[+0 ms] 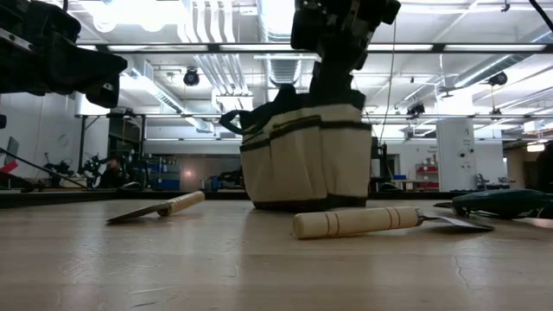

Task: Pick & Place Garden tools in Gardening bag
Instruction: Adjust the gardening bag, then put the shear scissors into the gardening bag

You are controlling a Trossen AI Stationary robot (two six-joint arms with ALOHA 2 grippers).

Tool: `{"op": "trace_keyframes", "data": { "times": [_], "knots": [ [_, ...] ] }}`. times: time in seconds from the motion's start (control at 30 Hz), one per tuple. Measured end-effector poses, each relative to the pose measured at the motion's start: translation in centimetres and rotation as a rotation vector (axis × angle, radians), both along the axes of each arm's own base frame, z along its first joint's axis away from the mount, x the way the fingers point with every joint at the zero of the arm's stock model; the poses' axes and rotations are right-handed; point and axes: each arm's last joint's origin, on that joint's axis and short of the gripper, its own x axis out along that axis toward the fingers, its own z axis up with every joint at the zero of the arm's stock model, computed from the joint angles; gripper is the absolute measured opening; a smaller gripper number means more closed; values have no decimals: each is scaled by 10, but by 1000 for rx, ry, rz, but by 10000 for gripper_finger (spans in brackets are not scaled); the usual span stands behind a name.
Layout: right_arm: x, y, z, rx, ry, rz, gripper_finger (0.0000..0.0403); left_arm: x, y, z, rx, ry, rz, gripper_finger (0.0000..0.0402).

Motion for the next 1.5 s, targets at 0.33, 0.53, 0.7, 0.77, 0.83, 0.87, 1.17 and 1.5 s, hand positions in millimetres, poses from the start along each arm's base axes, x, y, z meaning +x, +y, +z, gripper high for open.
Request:
{"op": "trace_keyframes", "data": {
  "times": [0.33,0.53,0.7,0.77,0.83,0.87,1.17,1.5],
  "knots": [
    [-6,1,9,-5,11,4,110,0,0,0,0,0,0,37],
    [-15,1,24,-7,-20,1,130,0,0,0,0,0,0,37],
    [-30,4,37,-9,-7,8,134,0,0,0,0,0,0,37],
    [-37,6,41,-2,8,1,132,0,0,0,0,0,0,37],
    [-45,8,45,5,30,-9,128,0,0,0,0,0,0,37],
    [-50,9,47,11,40,-16,127,0,0,0,0,0,0,37],
    [-80,21,48,39,50,-35,125,0,0,0,0,0,0,37],
    [-118,35,31,-4,107,-197,115,0,0,0,0,0,0,37]
  ]
}}
